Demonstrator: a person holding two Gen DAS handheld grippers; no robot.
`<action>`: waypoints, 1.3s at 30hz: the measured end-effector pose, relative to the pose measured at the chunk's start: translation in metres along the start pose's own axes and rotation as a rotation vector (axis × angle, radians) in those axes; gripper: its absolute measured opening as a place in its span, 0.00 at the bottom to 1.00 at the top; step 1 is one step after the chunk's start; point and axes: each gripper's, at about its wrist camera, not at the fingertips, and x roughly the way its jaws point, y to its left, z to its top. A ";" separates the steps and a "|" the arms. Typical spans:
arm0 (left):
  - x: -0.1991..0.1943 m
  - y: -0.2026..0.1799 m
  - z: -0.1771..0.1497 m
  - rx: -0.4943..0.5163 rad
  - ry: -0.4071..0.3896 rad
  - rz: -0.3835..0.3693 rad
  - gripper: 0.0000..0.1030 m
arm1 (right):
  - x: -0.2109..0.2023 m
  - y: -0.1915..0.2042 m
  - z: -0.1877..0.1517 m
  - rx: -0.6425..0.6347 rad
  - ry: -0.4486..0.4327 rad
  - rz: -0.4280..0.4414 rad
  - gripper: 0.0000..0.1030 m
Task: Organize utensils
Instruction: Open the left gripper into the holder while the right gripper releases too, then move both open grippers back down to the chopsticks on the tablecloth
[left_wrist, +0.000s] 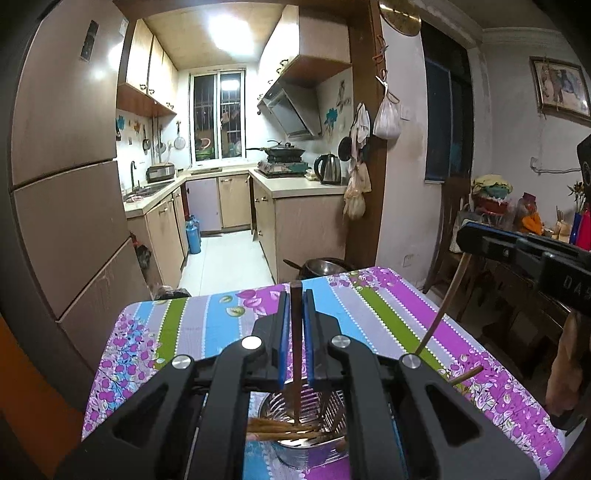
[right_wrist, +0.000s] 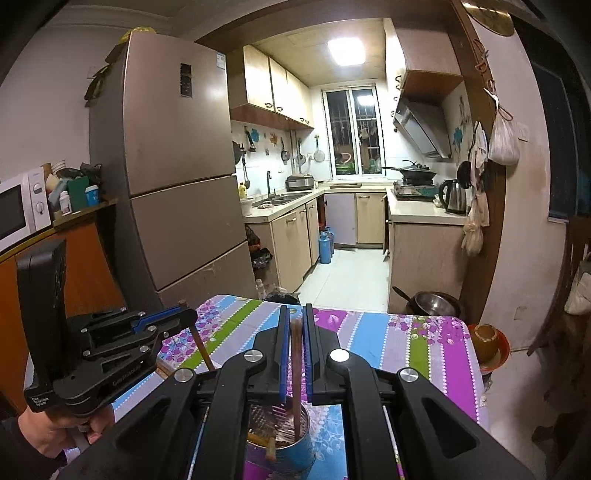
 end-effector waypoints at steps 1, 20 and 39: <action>0.000 0.001 0.001 -0.002 0.001 0.001 0.07 | 0.000 -0.001 0.000 0.006 0.001 0.001 0.08; -0.194 0.025 -0.189 0.059 0.004 -0.025 0.54 | -0.188 0.041 -0.122 -0.078 -0.204 0.011 0.41; -0.183 0.012 -0.322 0.021 0.162 -0.043 0.28 | -0.221 0.085 -0.295 0.042 -0.030 -0.096 0.41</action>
